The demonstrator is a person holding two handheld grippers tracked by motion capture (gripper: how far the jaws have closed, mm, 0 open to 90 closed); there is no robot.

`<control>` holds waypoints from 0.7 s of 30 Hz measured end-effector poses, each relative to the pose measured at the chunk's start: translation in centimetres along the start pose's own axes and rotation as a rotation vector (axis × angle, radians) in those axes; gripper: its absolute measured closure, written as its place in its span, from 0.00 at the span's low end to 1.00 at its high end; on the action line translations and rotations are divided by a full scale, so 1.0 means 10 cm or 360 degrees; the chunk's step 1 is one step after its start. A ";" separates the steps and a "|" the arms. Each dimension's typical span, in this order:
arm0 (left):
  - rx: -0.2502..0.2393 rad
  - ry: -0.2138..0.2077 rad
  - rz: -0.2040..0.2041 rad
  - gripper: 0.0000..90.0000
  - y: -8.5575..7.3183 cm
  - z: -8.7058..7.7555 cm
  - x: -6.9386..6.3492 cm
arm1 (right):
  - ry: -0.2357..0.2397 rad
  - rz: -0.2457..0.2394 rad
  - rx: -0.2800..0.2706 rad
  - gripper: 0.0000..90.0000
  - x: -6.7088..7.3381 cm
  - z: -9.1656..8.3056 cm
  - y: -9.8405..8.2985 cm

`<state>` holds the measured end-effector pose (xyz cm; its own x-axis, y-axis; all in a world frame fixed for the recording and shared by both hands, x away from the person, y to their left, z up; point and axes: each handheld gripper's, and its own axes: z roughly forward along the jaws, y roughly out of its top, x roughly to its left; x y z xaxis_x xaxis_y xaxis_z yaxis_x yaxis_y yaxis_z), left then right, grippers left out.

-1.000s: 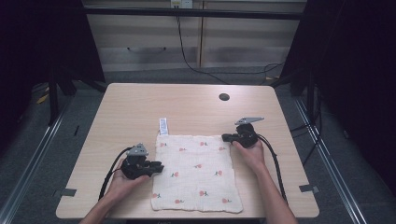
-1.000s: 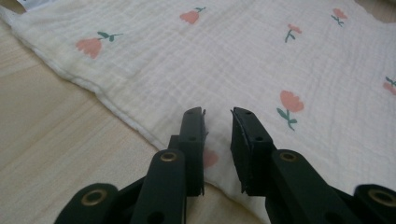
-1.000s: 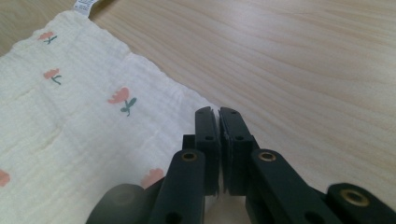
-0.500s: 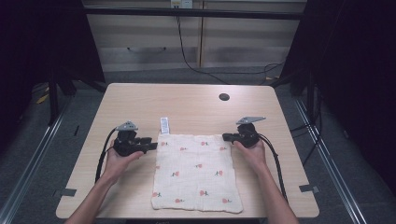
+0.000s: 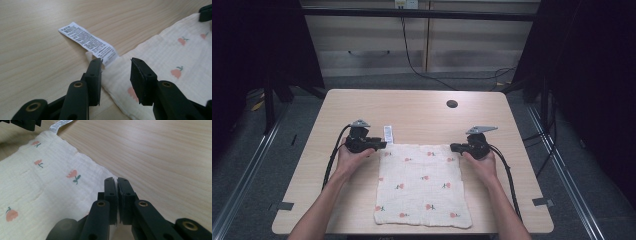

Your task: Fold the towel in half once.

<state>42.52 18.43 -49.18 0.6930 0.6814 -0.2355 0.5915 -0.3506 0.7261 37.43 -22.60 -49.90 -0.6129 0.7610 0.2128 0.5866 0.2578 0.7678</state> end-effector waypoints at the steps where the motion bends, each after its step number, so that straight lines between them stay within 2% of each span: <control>1: -0.0004 -0.0004 -0.0015 0.68 0.00 0.02 0.01 | 0.0000 0.0003 -0.0002 0.97 0.00 -0.01 0.00; 2: -0.0008 -0.0019 -0.0026 0.68 0.00 0.04 0.02 | -0.0001 0.0000 -0.0008 0.97 -0.01 -0.02 0.00; 3: 0.0022 0.0011 -0.0009 0.68 -0.01 0.07 0.02 | 0.0001 0.0008 -0.0011 0.97 -0.01 -0.03 0.01; 5: 0.0046 0.0017 0.0003 0.69 -0.02 0.12 0.02 | -0.0003 0.0000 -0.0009 0.97 -0.01 -0.05 0.01; 6: 0.0064 0.0040 0.0003 0.68 -0.02 0.14 0.01 | -0.0002 -0.0006 -0.0011 0.97 -0.01 -0.05 0.01; 9: 0.0057 0.0058 0.0028 0.68 -0.03 0.17 -0.03 | 0.0004 0.0006 -0.0016 0.96 -0.02 -0.06 0.00; 12: 0.0068 0.0085 0.0105 0.74 -0.03 0.19 -0.10 | 0.0003 0.0015 -0.0016 0.96 -0.04 -0.06 -0.01; 14: 0.0052 0.0123 0.0161 0.82 -0.05 0.20 -0.14 | 0.0003 0.0023 -0.0016 0.96 -0.05 -0.06 -0.01; 17: 0.0075 0.0138 0.0238 0.91 -0.06 0.19 -0.17 | 0.0008 0.0033 -0.0021 0.96 -0.05 -0.06 0.00; 21: 0.0065 0.0124 0.0205 0.94 -0.08 0.19 -0.18 | 0.0008 0.0023 -0.0030 0.96 -0.04 -0.09 0.02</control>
<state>41.57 16.26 -50.50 0.7312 0.6762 -0.0900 0.5169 -0.4630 0.7200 37.35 -23.36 -49.31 -0.6074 0.7613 0.2268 0.5851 0.2356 0.7760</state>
